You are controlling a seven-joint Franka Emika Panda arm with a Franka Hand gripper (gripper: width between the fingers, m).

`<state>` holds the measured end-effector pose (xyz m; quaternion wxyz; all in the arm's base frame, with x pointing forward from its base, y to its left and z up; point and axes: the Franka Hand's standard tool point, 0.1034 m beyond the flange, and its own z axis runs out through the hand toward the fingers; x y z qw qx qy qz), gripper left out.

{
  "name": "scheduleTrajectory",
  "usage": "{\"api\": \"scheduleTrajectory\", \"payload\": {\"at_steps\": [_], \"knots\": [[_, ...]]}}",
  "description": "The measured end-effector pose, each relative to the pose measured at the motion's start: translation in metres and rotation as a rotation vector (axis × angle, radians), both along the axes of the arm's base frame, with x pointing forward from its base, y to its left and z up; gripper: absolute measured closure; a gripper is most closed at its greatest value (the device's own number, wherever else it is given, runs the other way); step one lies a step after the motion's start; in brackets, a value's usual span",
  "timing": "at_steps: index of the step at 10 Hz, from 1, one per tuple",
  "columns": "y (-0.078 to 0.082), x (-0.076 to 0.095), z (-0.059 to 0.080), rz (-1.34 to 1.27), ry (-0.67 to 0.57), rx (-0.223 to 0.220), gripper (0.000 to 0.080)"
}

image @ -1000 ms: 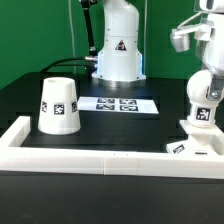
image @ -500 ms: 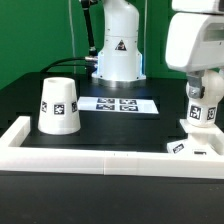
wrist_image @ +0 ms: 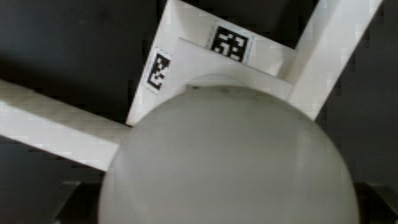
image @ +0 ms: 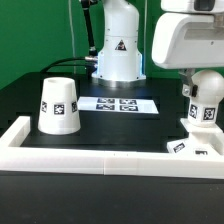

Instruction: Assemble lamp

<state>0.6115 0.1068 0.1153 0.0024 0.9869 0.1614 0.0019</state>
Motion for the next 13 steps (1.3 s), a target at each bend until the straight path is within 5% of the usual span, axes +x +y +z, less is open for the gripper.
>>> {"api": "scheduleTrajectory", "payload": {"at_steps": [13], "knots": [[-0.0064, -0.0018, -0.0007, -1.114, 0.031, 0.070, 0.0222]]}}
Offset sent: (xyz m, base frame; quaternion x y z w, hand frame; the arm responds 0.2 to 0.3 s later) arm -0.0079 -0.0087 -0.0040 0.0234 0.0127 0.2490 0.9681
